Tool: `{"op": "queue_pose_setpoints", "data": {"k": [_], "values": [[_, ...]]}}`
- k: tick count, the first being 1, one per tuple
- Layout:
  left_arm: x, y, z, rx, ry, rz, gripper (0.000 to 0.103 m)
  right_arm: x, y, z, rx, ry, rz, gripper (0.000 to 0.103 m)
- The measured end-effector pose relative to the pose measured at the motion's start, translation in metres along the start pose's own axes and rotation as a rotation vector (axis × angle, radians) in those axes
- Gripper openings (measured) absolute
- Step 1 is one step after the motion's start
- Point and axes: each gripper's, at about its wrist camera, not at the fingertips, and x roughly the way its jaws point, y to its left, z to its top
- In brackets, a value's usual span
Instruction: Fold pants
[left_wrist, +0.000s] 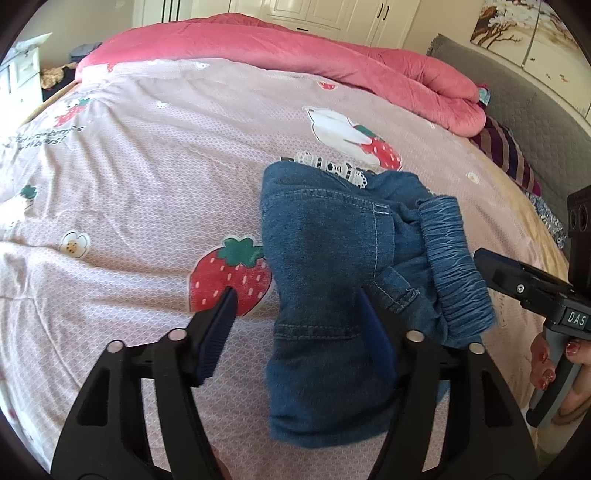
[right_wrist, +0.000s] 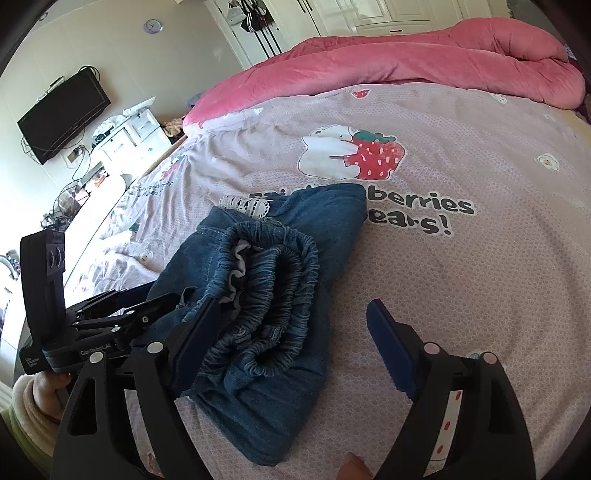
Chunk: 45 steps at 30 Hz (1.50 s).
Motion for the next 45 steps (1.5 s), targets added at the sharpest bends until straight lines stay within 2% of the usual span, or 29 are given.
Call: {"op": "queue_pose_setpoints", "data": {"k": [15, 27, 40, 45], "values": [[-0.052, 0.002, -0.013, -0.002, -0.085, 0.017, 0.093, -0.049, 0.02, -0.017, -0.046, -0.086, -0.048, 0.097], [-0.092, -0.011, -0.045, 0.017, -0.117, 0.041, 0.093, -0.09, 0.05, -0.048, -0.125, -0.159, -0.134, 0.098], [-0.112, -0.023, -0.11, 0.025, -0.118, 0.099, 0.093, -0.105, 0.06, -0.102, -0.108, -0.153, -0.168, 0.098], [-0.108, -0.023, -0.123, 0.017, -0.104, 0.105, 0.093, -0.105, 0.06, -0.117, -0.108, -0.148, -0.19, 0.098]]}}
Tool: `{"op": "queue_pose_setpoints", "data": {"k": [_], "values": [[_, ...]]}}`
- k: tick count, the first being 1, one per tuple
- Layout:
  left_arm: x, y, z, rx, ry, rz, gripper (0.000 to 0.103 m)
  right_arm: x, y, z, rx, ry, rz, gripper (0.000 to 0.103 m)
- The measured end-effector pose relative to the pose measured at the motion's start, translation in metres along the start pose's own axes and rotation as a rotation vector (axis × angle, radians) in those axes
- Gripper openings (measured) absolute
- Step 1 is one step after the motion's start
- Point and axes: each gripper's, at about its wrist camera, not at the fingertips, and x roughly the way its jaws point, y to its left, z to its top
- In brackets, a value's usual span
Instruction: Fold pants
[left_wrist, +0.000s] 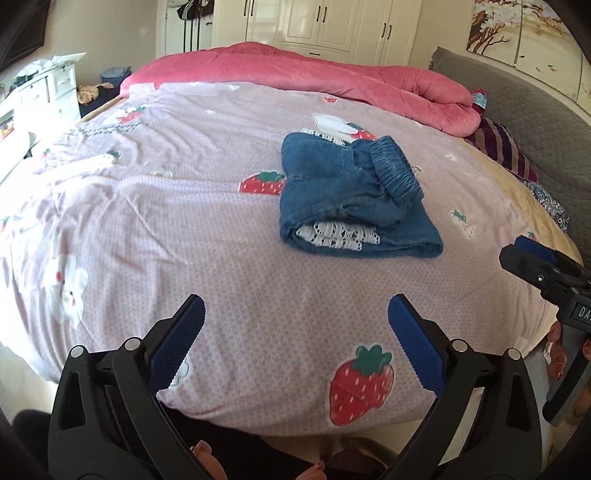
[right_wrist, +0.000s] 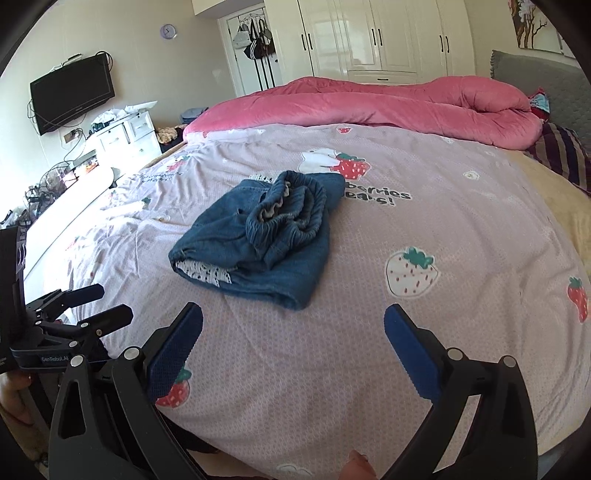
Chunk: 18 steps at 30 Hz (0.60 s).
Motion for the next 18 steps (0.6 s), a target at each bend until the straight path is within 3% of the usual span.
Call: {"op": "queue_pose_setpoints", "data": {"k": [18], "values": [[-0.002, -0.004, -0.005, 0.004, -0.011, 0.011, 0.093, -0.001, -0.004, -0.013, 0.022, 0.008, -0.006, 0.098]]}}
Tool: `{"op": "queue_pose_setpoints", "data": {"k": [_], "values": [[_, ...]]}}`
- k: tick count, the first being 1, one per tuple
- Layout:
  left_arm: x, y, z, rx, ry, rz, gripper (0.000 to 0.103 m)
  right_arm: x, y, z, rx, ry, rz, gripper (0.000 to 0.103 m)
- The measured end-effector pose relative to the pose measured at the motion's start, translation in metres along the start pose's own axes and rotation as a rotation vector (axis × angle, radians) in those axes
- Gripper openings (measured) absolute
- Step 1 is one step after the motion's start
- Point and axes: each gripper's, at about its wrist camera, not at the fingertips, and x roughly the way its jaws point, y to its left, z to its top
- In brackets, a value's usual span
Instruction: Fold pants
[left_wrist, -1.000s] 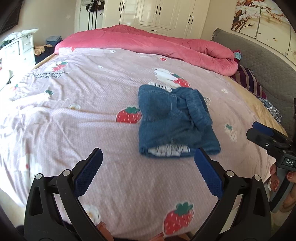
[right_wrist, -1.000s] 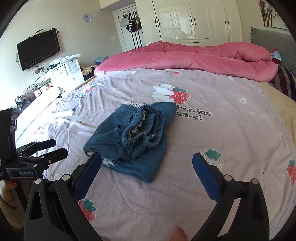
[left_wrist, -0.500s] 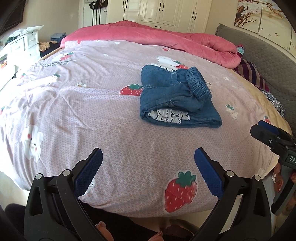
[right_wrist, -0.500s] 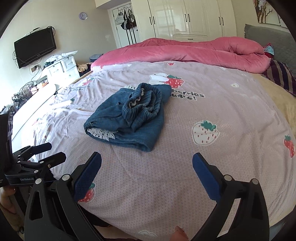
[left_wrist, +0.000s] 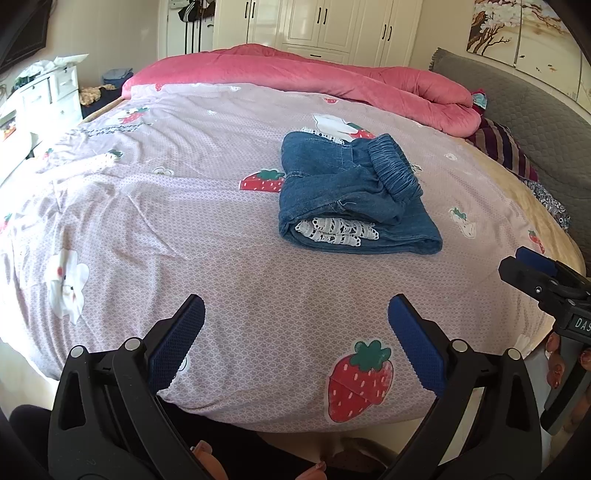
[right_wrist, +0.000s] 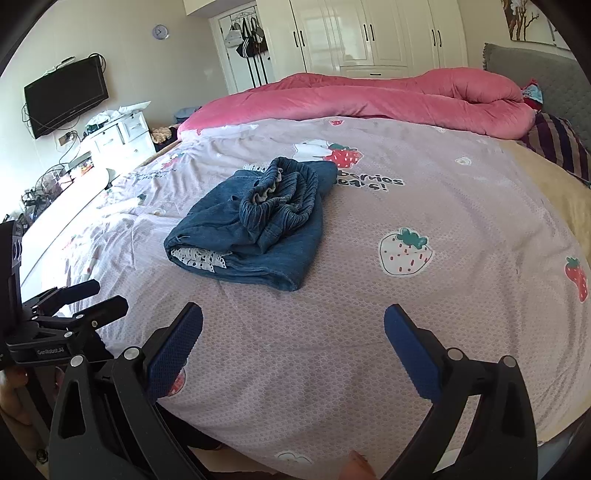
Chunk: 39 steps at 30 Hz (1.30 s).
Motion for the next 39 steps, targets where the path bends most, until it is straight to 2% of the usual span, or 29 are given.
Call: {"op": "queue_pose_setpoints", "data": {"k": [39], "values": [[-0.0021, -0.0033, -0.001, 0.015, 0.006, 0.019, 0.093, 0.0005, 0.0001, 0.0009, -0.003, 0.008, -0.021, 0.098]]}}
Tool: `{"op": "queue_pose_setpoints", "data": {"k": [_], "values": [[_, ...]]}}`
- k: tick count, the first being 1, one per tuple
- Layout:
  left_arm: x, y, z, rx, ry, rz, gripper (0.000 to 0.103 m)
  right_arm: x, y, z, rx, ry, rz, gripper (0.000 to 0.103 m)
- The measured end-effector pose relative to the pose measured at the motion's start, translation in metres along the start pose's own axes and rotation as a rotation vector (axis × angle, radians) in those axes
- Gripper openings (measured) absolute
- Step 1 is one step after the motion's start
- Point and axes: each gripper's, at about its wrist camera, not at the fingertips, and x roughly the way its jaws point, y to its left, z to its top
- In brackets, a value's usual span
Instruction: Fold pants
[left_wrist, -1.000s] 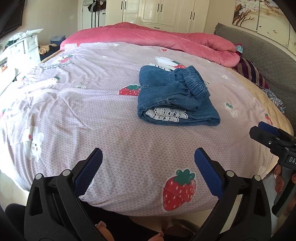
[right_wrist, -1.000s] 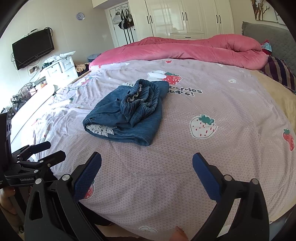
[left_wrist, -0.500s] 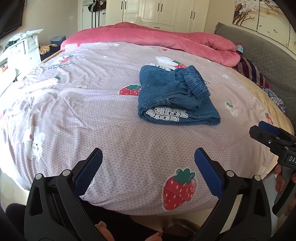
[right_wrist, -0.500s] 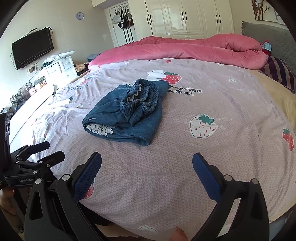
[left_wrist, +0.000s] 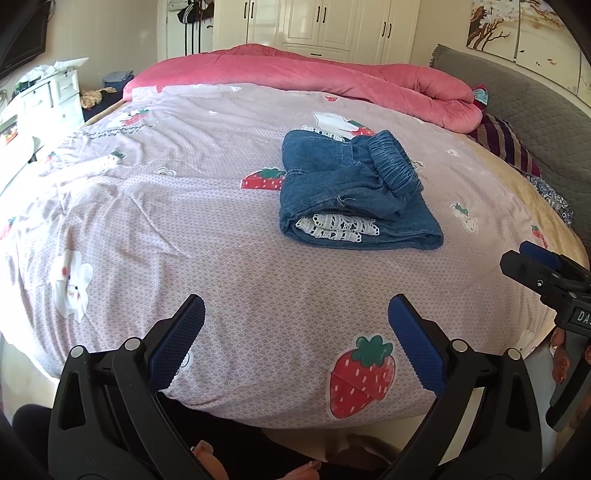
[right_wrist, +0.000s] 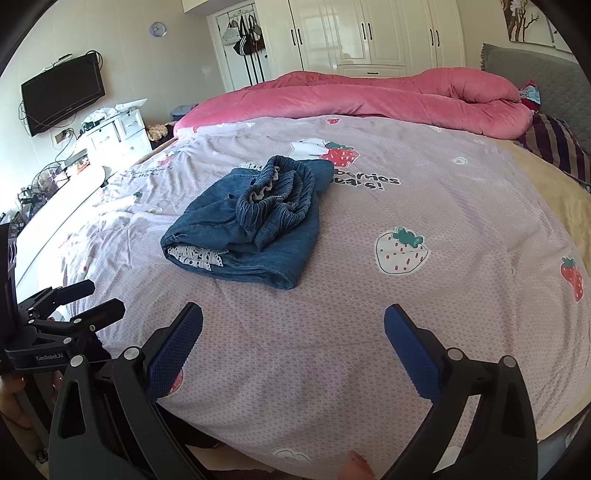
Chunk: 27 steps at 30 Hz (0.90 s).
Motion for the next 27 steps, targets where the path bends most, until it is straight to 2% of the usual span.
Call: {"op": "queue_pose_setpoints", "data": {"k": [27], "values": [[-0.0023, 0.0007, 0.0, -0.001, -0.004, 0.006, 0.093, 0.0002, 0.0003, -0.0013, 0.0, 0.0, 0.001, 0.098]]}}
